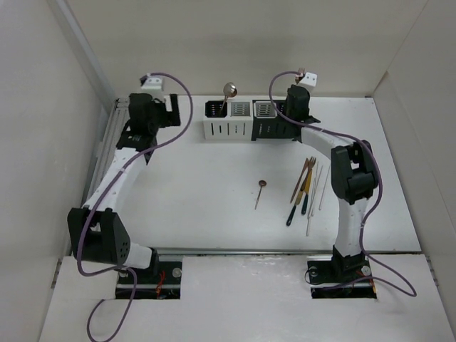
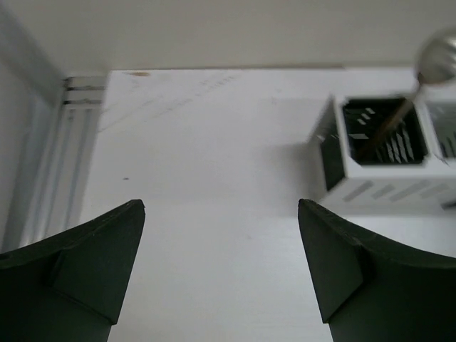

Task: Sort the eating utensils into containers

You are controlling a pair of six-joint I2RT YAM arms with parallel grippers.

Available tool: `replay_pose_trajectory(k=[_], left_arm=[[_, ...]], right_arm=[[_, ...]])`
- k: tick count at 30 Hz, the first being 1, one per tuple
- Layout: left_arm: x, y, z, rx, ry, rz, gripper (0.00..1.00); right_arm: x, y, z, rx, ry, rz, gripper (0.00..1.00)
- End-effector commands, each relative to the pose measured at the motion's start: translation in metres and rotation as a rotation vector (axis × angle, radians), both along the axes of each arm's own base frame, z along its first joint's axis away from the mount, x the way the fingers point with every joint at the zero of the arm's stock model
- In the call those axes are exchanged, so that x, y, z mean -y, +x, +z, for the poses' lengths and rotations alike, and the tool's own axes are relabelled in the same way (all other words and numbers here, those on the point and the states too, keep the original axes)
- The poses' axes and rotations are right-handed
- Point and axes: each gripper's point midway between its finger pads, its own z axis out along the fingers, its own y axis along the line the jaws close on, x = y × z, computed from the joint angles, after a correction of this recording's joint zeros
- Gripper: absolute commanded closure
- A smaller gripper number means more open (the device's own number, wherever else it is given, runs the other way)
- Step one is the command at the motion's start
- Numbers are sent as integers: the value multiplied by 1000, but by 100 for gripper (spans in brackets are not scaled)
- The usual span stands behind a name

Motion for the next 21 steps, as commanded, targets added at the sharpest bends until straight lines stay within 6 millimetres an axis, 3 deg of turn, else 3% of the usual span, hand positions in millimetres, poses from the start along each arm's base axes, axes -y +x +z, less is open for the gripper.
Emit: replay_pose_trajectory(k=[1,2,3,4,5,6,8,9,10,12,14,15,16,18,19,20,21], left_arm=[[77,-4,-14,-78,88,-311,14],[92,-7,-22,-109,116,-372,14],[123,-16,-45,-188,120,-484,14],[138,-17,-45,-201,128,-538,14],[152,-21,-52,-224,140,-590,14],[175,-31,-76,-300,167,-663,14],[205,-38,-81,-324,188,-758,16],[216,-42,-99,-376,199,-795,16],[239,-52,-102,-377,203,-867,16],[261,-61,-106,-380,203,-938,16],[286,-76,-118,-391,204,-1032,14],[291,-79,-123,-397,218,-1051,14],[300,-85,-132,-412,227,-1086,13],[316,-104,-145,-447,235,-1143,13],[321,-108,-149,-464,240,-1156,13],[325,-124,-166,-531,249,-1187,13],[329,-127,-169,-544,253,-1197,13]], right_arm=[[-7,-12,14,32,32,-8,71],[-12,-17,21,44,58,-3,66],[-9,-21,22,45,65,-15,65],[-7,-28,15,29,68,-18,62],[-6,-33,26,47,83,-19,59],[-5,-37,28,49,92,-21,52],[-2,-46,26,41,98,-23,51],[-1,-51,37,60,113,-24,48],[1,-55,41,65,115,-24,47],[4,-65,45,68,116,-23,41],[5,-81,73,112,137,-27,34],[8,-90,70,91,129,-28,31],[12,-101,93,130,153,-28,27],[12,-116,102,136,164,-20,24],[18,-129,123,163,172,-27,23],[20,-136,125,161,171,-27,21],[25,-142,134,170,172,-39,21]])
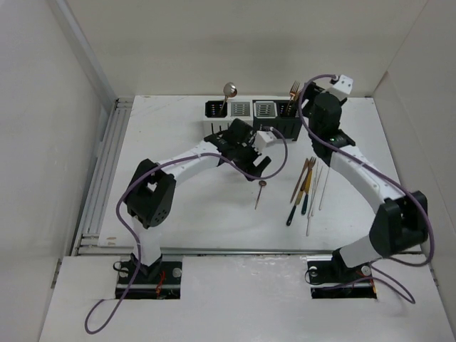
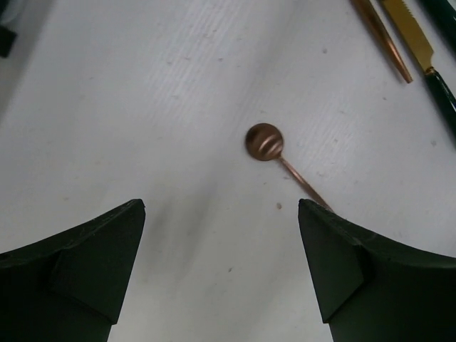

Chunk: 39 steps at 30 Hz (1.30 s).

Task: Sort the eating utensils into containers

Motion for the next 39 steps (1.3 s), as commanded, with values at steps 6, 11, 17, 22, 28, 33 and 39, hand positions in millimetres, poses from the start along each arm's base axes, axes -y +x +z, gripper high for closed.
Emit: replay_pose_trajectory(k=[6,11,17,22,28,33,39], left_arm=[[35,-33,-41,-155,111,-18,10],[45,-38,-49,-169,153,60,9],[25,-43,-69,-207,234,146,19],[35,-72,-85,-231,277,41,38],[38,-68,-120,-244,348,26,83],[18,-41,-113,-227,329,102,100],[5,33,22,55,123,151,100]], right_arm=[[20,-61,70,87,47,-19,17],[26,-81,78,80,37,-9,17],[33,-98,75,71,5,-7,17],[35,-100,78,73,-22,-6,17],[43,-106,83,75,-51,-34,17],[46,-107,91,85,-77,-43,17],[37,-88,91,69,-129,53,16]])
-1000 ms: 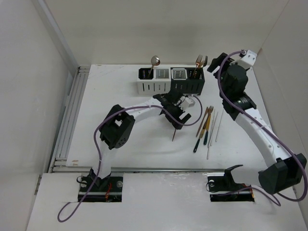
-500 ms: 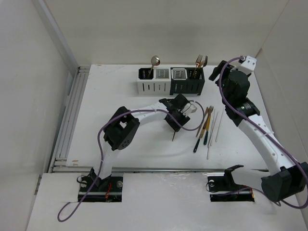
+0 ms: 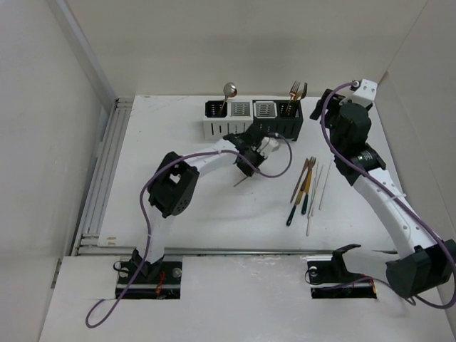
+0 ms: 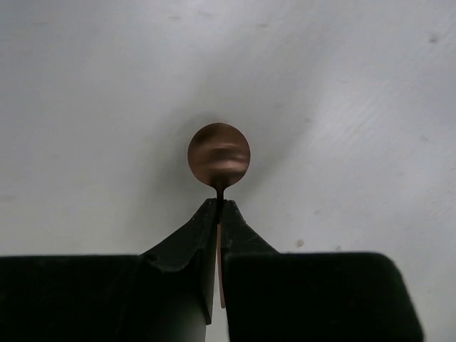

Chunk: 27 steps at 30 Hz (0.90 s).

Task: Sort the eating utensils into containers

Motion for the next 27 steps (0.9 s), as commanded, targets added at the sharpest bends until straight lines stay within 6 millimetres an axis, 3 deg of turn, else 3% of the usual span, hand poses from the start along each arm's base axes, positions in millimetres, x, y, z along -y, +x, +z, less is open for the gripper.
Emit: replay_pose_trajectory(k=[1,2,3,4,5,6,9,10,13,14,16,19,23,25,27], left_arm=[[-20,54,124,276,-136,23,100],[-30,76,169,381,-215,70,100],[-36,88,196,446,-261,95,100],[-44,103,226,524,-304,130,100],[-50,120,273,650,-398,179,100],[-76,143,294,736,-410,258,100],[-115,188,367,990,-527,397,100],[-126,198,379,1043,-539,436,100],[-151,228,384,1122,-581,501,100],[-154,234,386,1130,-601,508,100],[-161,253,369,1120,-623,534,100],[-151,270,346,1066,-704,538,100],[-140,277,324,989,-744,508,100],[-137,278,307,952,-741,511,100],[-151,285,288,924,-721,545,100]], right_arm=[[-10,18,11,12,-31,92,16],[-12,23,9,7,-22,112,13],[-20,29,3,-9,-20,177,13],[-17,36,1,-14,-6,186,13],[-20,45,-6,-32,8,208,13],[-27,49,-9,-41,18,238,13],[-35,63,-21,-69,63,270,15],[-37,66,-20,-68,64,281,15],[-38,73,-21,-72,89,269,15],[-30,78,-22,-73,86,232,15],[-27,84,-28,-85,83,210,15],[-24,87,-28,-84,80,189,15],[-13,90,-28,-84,70,159,15],[-7,86,-44,-141,86,141,15],[-4,81,-57,-192,122,137,15]])
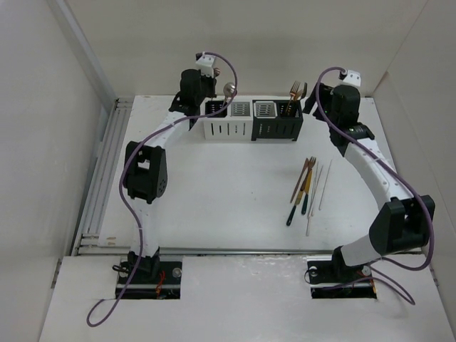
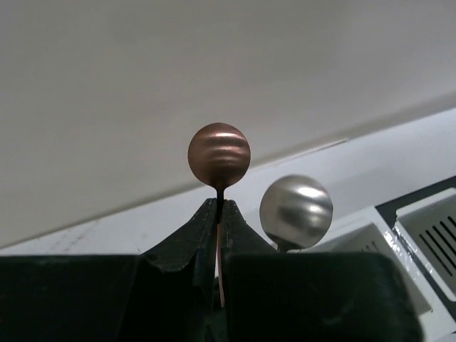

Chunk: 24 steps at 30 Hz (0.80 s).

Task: Sort the eating utensils into containers

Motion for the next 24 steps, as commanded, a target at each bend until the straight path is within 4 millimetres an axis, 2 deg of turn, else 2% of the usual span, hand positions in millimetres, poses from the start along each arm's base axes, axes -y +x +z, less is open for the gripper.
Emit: replay_pose_trajectory(k=[1,2,3,5,8,10,12,13,14,15,16,17,18,19,21,22,24], left_arm=[[-5,-6,40,86,-84,-21,100],[-5,-6,33,73,-80,-21,100],[-10,-5,26,60,-76,-21,100],[-6,-11,1,4,-63,-52,100],[-4,-17,-26,-50,-50,-69,100],[-3,-19,-31,-60,-48,-80,100],[1,-24,-44,-88,-44,-108,100],[1,-24,-42,-78,-47,-108,100],[8,-27,-44,-77,-47,-128,91],[7,-29,-51,-91,-44,-128,87],[8,-28,-48,-79,-47,-128,81],[8,-29,-52,-92,-55,-127,74],[9,-31,-47,-84,-57,-136,58],[9,-31,-47,-88,-67,-135,51],[9,-35,-41,-97,-76,-134,43],[2,-31,-34,-89,-77,-116,38],[-3,-31,-29,-111,-70,-89,36]], right_arm=[[15,-5,-5,-56,57,-30,15],[18,-14,-28,-149,64,-32,15],[22,-19,-37,-192,86,-43,15],[37,-41,-74,-337,103,-76,18],[51,-64,-109,-455,163,-114,29],[57,-78,-123,-510,193,-136,38],[66,-92,-134,-562,225,-166,43],[66,-99,-142,-594,232,-175,48],[71,-104,-145,-615,236,-192,48],[76,-109,-151,-647,234,-213,48],[75,-121,-169,-730,233,-222,48],[80,-126,-177,-766,238,-238,48],[78,-132,-186,-806,248,-251,48],[81,-140,-198,-849,260,-261,48],[84,-147,-212,-893,275,-286,49],[87,-149,-220,-908,280,-299,49],[95,-149,-230,-930,255,-314,50]])
